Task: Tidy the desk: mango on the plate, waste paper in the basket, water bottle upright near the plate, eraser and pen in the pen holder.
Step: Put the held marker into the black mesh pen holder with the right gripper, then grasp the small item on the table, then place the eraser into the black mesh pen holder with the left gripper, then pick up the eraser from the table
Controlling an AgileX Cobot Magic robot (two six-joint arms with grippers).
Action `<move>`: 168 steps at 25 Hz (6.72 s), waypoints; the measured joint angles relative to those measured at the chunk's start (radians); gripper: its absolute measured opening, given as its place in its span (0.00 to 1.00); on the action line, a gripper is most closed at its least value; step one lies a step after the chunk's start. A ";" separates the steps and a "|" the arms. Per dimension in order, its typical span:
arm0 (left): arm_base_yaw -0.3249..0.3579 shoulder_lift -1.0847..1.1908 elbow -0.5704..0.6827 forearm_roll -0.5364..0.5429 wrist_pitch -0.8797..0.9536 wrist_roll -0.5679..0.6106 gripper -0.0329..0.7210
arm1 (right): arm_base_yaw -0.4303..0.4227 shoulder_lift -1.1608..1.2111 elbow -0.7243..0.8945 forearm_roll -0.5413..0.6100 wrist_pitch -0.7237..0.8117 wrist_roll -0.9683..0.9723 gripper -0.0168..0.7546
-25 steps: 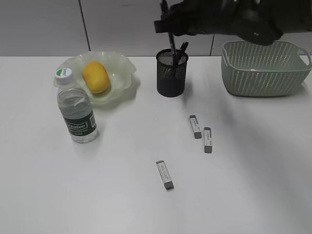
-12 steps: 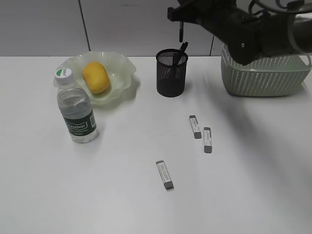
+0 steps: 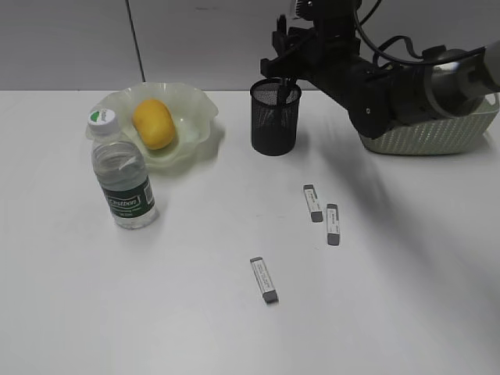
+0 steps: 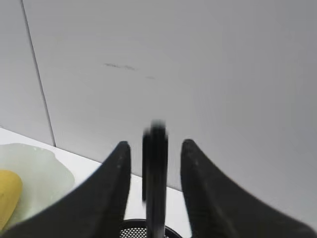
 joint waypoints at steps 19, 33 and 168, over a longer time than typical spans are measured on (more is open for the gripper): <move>0.000 0.000 0.000 0.000 0.000 0.000 0.35 | -0.055 -0.581 0.159 -0.232 1.233 0.087 0.59; 0.000 0.000 0.000 -0.026 0.000 0.000 0.35 | -0.113 -1.499 0.613 -0.095 1.863 0.128 0.59; -0.406 1.203 -0.427 0.117 -0.363 -0.136 0.06 | -0.228 -2.220 0.848 0.049 1.781 0.008 0.52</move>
